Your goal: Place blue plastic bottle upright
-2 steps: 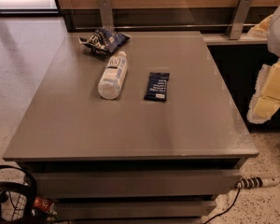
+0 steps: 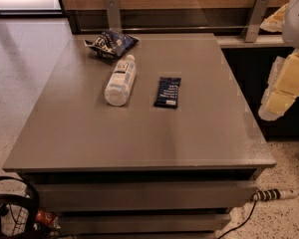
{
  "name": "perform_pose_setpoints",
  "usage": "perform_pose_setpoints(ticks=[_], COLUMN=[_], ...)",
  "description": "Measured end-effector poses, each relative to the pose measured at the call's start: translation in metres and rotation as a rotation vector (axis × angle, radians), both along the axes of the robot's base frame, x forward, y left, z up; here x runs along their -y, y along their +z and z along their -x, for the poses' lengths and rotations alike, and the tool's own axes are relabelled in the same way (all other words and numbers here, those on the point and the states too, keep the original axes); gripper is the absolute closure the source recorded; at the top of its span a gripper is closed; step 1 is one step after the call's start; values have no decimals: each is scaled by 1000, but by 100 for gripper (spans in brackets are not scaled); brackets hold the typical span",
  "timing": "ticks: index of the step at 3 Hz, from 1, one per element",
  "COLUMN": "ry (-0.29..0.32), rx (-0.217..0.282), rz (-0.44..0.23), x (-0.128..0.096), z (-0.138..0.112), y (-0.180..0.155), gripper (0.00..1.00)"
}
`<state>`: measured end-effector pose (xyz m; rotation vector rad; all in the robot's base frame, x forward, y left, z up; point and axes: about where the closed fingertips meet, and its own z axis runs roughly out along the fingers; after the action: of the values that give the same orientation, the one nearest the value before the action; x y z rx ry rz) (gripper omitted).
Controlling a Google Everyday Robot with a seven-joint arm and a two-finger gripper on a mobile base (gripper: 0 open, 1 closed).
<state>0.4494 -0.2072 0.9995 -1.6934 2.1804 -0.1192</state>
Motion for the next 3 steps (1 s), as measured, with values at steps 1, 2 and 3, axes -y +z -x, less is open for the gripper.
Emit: perform_pose_setpoints(ticks=[1, 2, 3], ry=[-20, -66, -131], rx=[-15, -50, -40], rz=[-83, -269, -357], x=[-7, -26, -56], z=[-15, -38, -48], y=[11, 26, 45], gripper=[0, 0, 0])
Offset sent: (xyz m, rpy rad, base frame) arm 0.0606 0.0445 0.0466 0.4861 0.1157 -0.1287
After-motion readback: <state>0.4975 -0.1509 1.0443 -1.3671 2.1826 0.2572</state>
